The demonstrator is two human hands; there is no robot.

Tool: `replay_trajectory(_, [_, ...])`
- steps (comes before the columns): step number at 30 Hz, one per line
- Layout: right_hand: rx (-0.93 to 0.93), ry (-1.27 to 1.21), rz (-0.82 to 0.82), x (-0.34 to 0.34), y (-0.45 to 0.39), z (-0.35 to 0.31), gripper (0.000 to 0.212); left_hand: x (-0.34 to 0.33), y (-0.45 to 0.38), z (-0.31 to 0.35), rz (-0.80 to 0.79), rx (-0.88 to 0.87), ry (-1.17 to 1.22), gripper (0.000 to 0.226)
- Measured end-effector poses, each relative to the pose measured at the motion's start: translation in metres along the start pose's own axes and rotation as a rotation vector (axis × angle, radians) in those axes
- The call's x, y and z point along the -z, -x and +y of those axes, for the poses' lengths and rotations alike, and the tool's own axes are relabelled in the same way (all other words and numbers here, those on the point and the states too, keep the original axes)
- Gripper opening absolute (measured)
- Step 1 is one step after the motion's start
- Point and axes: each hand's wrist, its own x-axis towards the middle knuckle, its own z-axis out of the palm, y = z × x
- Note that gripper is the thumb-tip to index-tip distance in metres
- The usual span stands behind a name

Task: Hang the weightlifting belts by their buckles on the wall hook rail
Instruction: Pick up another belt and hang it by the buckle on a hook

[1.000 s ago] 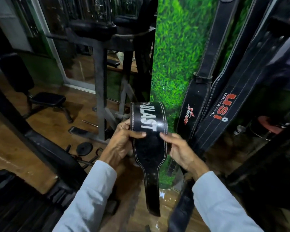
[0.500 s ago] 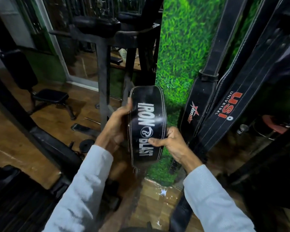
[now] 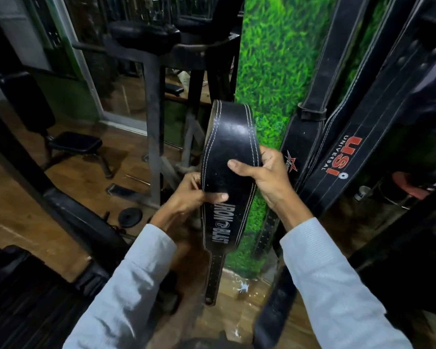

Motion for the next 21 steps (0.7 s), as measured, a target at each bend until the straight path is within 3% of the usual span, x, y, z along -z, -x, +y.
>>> replay_trajectory(4, [-0.031,0.091,0.013,-0.005,0.018,0.027,0.029,0.009,-0.002,0.034,-0.025,-0.051,0.24,0.059])
replay_trajectory(8, [-0.127,0.155,-0.057,-0.01,0.037,0.051,0.03,-0.001,-0.015,0.048,0.114,-0.116,0.136,0.016])
replay_trajectory(13, [-0.141,-0.229,0.067,-0.002,0.033,0.026,0.025,-0.008,-0.009,0.023,0.089,-0.193,0.107,0.034])
replay_trajectory(18, [-0.108,-0.09,0.147,-0.003,0.002,0.004,0.047,-0.016,-0.008,0.007,0.07,-0.165,0.04,0.03])
replay_trajectory(21, [-0.082,-0.061,0.137,-0.007,0.013,0.021,0.04,-0.015,-0.007,0.015,0.089,-0.089,0.201,0.012])
